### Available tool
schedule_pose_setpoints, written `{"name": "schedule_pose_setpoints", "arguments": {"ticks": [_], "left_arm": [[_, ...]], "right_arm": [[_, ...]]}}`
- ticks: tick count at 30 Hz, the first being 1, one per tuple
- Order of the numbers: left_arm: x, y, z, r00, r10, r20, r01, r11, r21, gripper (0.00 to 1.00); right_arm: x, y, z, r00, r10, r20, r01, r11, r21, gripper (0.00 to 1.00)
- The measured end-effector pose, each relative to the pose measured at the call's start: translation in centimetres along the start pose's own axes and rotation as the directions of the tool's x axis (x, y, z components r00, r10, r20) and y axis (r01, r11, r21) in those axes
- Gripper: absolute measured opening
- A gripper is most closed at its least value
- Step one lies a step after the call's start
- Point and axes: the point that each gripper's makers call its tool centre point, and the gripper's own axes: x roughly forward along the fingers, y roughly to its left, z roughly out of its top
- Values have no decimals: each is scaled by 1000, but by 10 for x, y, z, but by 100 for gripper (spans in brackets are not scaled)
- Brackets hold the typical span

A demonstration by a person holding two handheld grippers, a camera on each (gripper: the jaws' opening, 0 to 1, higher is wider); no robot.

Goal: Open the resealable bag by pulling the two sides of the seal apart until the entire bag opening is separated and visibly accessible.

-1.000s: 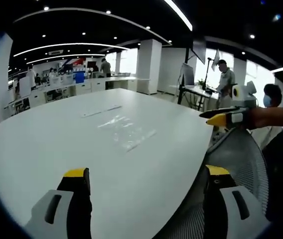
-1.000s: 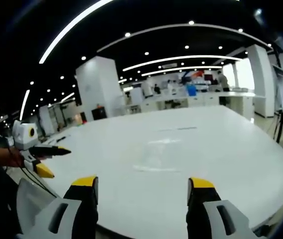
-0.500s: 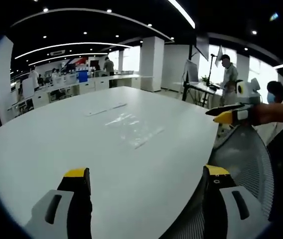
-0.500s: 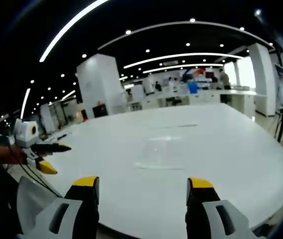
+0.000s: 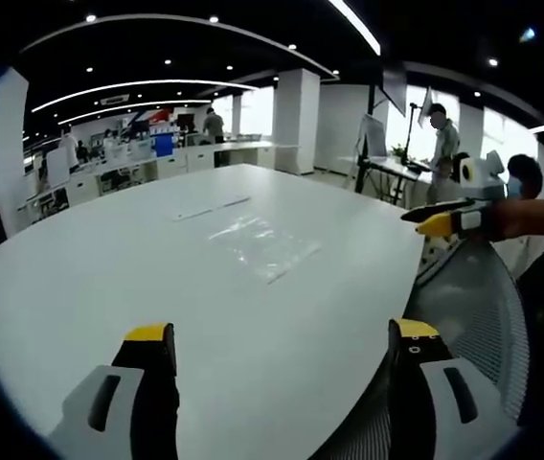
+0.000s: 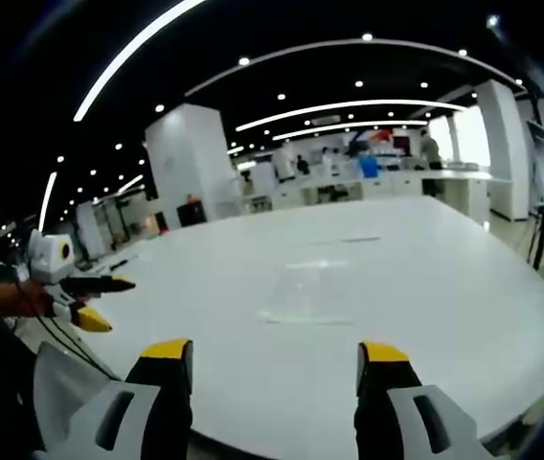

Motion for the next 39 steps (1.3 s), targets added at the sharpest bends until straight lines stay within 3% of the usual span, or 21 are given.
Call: {"name": "schedule_pose_setpoints", "arguments": {"ticks": [22, 39], "left_arm": [[10, 0, 3, 1000, -12, 2, 12, 1000, -21, 87], [34, 3, 9, 999, -52, -7, 52, 999, -3, 86]], "right_arm": [[3, -3, 3, 1000, -1, -13, 1, 1000, -10, 66], [17, -10, 11, 1000, 3, -26, -4, 1000, -28, 65]]}}
